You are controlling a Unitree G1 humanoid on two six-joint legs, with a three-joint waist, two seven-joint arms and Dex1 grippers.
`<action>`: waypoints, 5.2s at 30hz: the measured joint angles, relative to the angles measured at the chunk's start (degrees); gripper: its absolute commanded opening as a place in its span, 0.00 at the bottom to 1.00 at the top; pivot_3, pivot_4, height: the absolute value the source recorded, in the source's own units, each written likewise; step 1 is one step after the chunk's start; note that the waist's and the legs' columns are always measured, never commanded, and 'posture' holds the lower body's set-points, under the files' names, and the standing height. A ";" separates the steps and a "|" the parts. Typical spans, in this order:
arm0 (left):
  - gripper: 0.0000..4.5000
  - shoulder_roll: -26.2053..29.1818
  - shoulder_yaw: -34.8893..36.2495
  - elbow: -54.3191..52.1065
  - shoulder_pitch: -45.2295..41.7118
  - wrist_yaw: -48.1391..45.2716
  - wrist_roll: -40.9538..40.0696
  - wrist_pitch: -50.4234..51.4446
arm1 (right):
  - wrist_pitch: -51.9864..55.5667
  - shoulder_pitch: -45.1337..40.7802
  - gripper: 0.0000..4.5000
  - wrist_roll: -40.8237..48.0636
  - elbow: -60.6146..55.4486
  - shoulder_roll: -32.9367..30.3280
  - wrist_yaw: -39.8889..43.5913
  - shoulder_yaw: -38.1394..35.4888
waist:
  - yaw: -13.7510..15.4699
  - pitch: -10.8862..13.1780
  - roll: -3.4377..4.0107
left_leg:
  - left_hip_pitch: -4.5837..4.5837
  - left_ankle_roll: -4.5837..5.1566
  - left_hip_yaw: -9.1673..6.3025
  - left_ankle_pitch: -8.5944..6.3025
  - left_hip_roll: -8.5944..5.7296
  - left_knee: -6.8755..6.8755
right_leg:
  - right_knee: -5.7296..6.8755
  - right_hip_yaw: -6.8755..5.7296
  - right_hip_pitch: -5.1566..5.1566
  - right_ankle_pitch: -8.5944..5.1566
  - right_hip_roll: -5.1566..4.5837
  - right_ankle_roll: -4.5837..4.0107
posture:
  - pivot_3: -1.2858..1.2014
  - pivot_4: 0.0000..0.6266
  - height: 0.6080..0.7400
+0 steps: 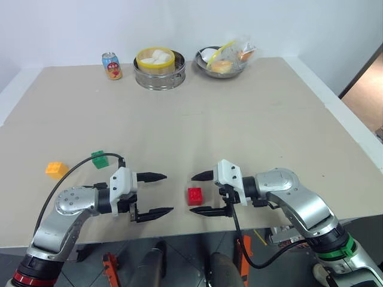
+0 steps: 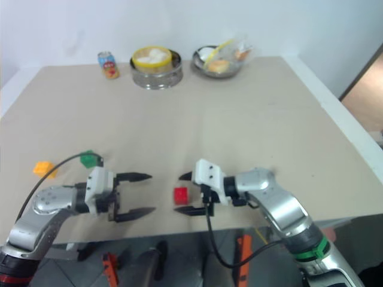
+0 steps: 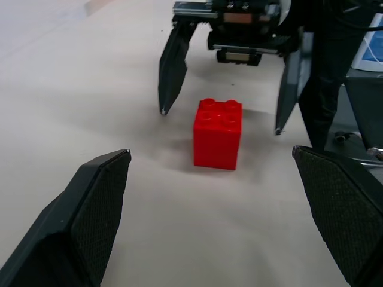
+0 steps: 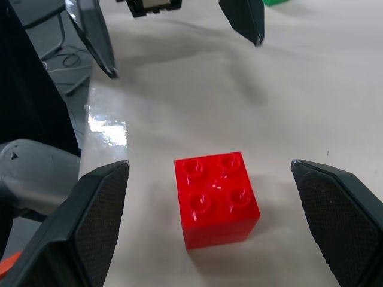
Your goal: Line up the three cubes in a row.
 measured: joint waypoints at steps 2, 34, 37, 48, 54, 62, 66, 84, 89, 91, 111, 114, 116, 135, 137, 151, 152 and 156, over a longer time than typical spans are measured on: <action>1.00 0.07 0.00 -0.42 0.07 -0.07 0.00 0.00 | -0.43 0.00 0.67 -0.53 0.61 0.28 0.14 0.24 | 0.01 0.00 0.00 | 0.00 0.00 0.00 0.00 0.00 0.01 | 0.00 0.01 0.01 0.03 0.00 0.01 | 0.52 0.24 1.00; 1.00 -0.57 -2.20 0.70 -2.08 0.59 1.27 -1.00 | 12.23 -4.43 0.27 -1.71 4.06 1.43 -9.04 -6.41 | 0.06 0.00 0.00 | 0.00 0.00 0.11 0.00 0.02 0.01 | 0.00 0.06 -0.02 0.11 0.01 0.01 | 0.52 0.24 1.00; 1.00 -0.60 -2.20 0.70 -2.08 0.85 1.31 -1.00 | 10.21 -4.45 0.27 -1.83 5.04 1.48 -7.97 -5.98 | 0.05 0.00 0.00 | 0.00 0.01 0.13 0.00 0.02 0.03 | 0.00 0.05 -0.01 0.11 0.03 0.03 | 0.52 0.24 1.00; 1.00 -0.60 -2.21 0.79 -2.13 1.03 1.34 -1.00 | 3.84 -8.10 0.27 -1.72 8.37 0.41 4.21 -2.68 | 0.01 0.00 0.00 | 0.00 0.01 0.09 0.00 0.04 0.15 | 0.00 0.02 0.05 0.17 0.07 0.04 | 0.52 0.24 1.00; 1.00 -0.60 -2.21 0.80 -2.16 1.13 1.44 -1.01 | 0.43 -10.69 0.27 -3.67 14.17 0.78 7.30 -0.57 | -0.03 0.00 0.00 | 0.00 0.00 0.09 0.00 0.04 0.15 | 0.00 0.04 0.02 0.19 0.08 0.05 | 0.52 0.24 1.00; 1.00 -0.63 -2.21 0.69 -1.59 1.91 1.74 -1.02 | -4.21 -14.85 0.27 -6.24 21.50 2.86 9.05 0.34 | -0.05 0.00 0.00 | 0.01 0.00 0.12 0.00 0.07 0.15 | 0.00 0.01 0.03 0.20 0.18 0.05 | 0.52 0.24 1.00; 1.00 -0.63 -2.21 0.64 -1.40 2.31 1.74 -1.04 | -5.54 -15.48 0.27 -6.91 22.92 2.94 9.69 0.33 | -0.04 0.00 0.00 | 0.01 0.00 0.12 0.00 0.07 0.15 | 0.00 0.01 0.03 0.23 0.19 0.03 | 0.52 0.24 1.00; 1.00 -0.55 -2.22 0.55 -0.99 2.28 1.74 -1.08 | -6.99 -16.19 0.99 -8.30 24.70 3.39 10.57 0.15 | -0.04 0.00 0.00 | 0.02 0.00 0.11 0.00 0.10 0.14 | 0.01 0.08 0.00 0.28 0.22 0.02 | 0.52 0.24 1.00; 1.00 -0.53 -1.84 0.57 -0.48 2.83 1.73 -1.08 | -5.34 -16.15 0.99 -6.31 20.00 3.37 9.42 -2.70 | -0.04 0.00 0.00 | 0.02 0.00 0.09 0.00 0.18 0.14 | 0.00 0.08 0.00 0.28 0.27 0.02 | 0.52 0.24 1.00; 1.00 -0.53 -1.42 0.59 -0.32 3.57 1.73 -1.08 | -3.37 -15.96 0.99 -4.32 17.28 3.37 8.72 -4.58 | -0.04 0.00 0.00 | 0.02 0.00 0.09 0.00 0.21 0.14 | 0.00 0.09 0.00 0.28 0.28 0.01 | 0.52 0.24 1.00; 1.00 -14.55 18.20 -8.25 9.39 47.08 10.12 7.28 | 2.93 -9.24 0.99 5.61 0.89 13.47 -8.77 -10.80 | 0.03 -0.02 -0.02 | 0.03 -0.02 0.59 -0.01 0.85 0.15 | -0.01 0.04 -0.09 0.54 0.52 -0.37 | 0.52 0.24 1.00; 1.00 -16.25 18.89 -8.25 7.49 51.98 11.59 9.32 | 1.26 -10.42 0.99 4.93 2.93 13.93 -8.74 -10.45 | 0.04 -0.02 -0.02 | 0.03 -0.03 0.72 -0.01 0.87 0.15 | -0.02 -0.03 -0.10 0.56 0.52 -0.39 | 0.52 0.24 1.00; 1.00 -18.50 18.90 -8.24 6.66 55.49 12.44 11.23 | -0.05 -10.95 0.99 4.52 3.91 14.00 -8.56 -10.27 | 0.06 -0.05 -0.07 | 0.03 -0.03 0.72 -0.01 0.87 0.16 | -0.03 -0.03 -0.09 0.56 0.52 -0.38 | 0.52 0.24 1.00; 1.00 -26.29 16.34 -1.96 0.82 66.21 16.27 18.19 | -3.31 -11.16 0.99 3.32 7.05 13.91 -7.70 -8.81 | 0.48 -0.07 -0.13 | 0.01 -0.03 0.86 -0.02 0.97 0.40 | -0.05 -0.05 -0.01 0.61 0.67 -0.32 | 0.52 0.24 1.00; 1.00 -26.35 16.34 -0.65 -0.01 66.40 16.37 18.19 | -3.56 -11.16 0.99 3.22 7.04 13.81 -7.60 -8.64 | 0.62 -0.07 -0.13 | 0.01 -0.03 0.86 -0.02 0.95 0.41 | -0.06 -0.05 -0.03 0.61 0.64 -0.32 | 0.52 0.24 1.00; 0.29 -24.89 16.32 4.47 -2.33 64.50 16.42 15.84 | -5.03 -11.00 1.00 1.28 7.03 12.50 -7.42 -8.28 | 0.98 -0.07 -0.14 | -0.08 -0.04 0.88 -0.02 0.96 0.41 | -0.09 -0.09 -0.01 0.59 0.66 -0.28 | 0.52 0.24 1.00; 0.29 -24.18 16.30 4.94 -2.33 63.30 16.35 15.13 | -5.21 -10.99 1.00 1.08 7.04 12.42 -7.39 -8.26 | 0.98 -0.07 -0.14 | -0.08 -0.04 0.89 -0.02 0.96 0.41 | -0.09 -0.09 -0.02 0.59 0.66 -0.28 | 0.52 0.24 1.00; 0.29 -20.08 15.10 5.88 -1.98 53.81 13.59 12.52 | -5.49 -10.91 1.00 0.57 7.03 12.14 -7.26 -8.18 | 0.98 -0.07 -0.13 | -0.11 -0.05 0.91 -0.03 0.97 0.41 | -0.12 -0.09 -0.10 0.59 0.62 -0.29 | 0.52 0.24 1.00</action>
